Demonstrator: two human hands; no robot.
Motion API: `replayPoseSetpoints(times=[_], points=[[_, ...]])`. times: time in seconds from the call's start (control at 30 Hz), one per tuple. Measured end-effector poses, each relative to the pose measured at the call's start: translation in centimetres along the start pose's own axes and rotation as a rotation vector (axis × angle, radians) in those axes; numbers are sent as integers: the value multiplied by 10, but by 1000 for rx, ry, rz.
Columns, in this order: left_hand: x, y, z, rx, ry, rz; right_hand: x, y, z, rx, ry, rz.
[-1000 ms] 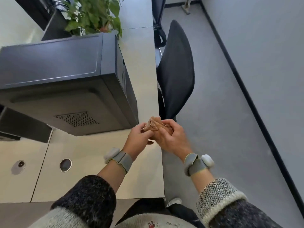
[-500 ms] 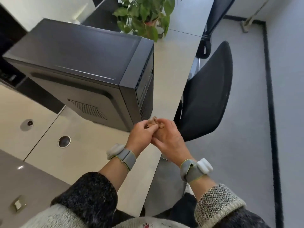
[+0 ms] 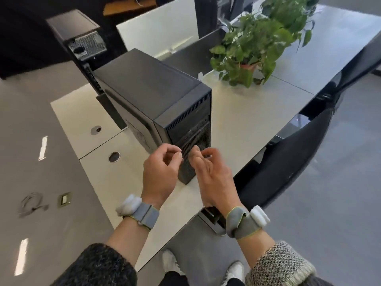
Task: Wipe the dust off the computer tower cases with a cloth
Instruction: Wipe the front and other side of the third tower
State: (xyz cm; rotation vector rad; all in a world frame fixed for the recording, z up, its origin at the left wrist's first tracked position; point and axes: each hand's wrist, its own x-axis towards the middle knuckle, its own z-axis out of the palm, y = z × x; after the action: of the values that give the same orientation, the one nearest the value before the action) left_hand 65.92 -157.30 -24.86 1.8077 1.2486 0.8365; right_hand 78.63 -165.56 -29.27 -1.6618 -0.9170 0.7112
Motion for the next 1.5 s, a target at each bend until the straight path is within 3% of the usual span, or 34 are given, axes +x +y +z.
replayPoseSetpoints(times=[0.23,0.37,0.47,0.57,0.7,0.77,0.87,0.93,1.13,1.2,1.37,1.5], points=[[22,37,-23,59,267,256,25,-53,-2,40,41,-183],[56,49,-30,137,305,406,33,-62,8,-89,133,-344],[87,58,-34,194,245,498,39,-62,20,-150,185,-407],[109,62,-32,263,99,559,55,-50,21,-182,269,-325],[124,65,-28,292,-18,615,83,-38,6,-234,408,-42],[131,68,-25,303,-47,636,77,-45,7,-191,410,-92],[141,72,-21,345,-42,648,54,-60,24,-160,317,-377],[144,74,-17,364,-44,657,55,-57,30,-190,336,-443],[143,67,-10,437,-33,628,113,-33,2,-219,491,-15],[144,65,-10,439,-13,619,106,-40,0,-186,471,-62],[143,67,-8,484,5,613,75,-54,15,-111,336,-427],[144,66,-9,506,1,630,118,-32,3,-115,486,-122]])
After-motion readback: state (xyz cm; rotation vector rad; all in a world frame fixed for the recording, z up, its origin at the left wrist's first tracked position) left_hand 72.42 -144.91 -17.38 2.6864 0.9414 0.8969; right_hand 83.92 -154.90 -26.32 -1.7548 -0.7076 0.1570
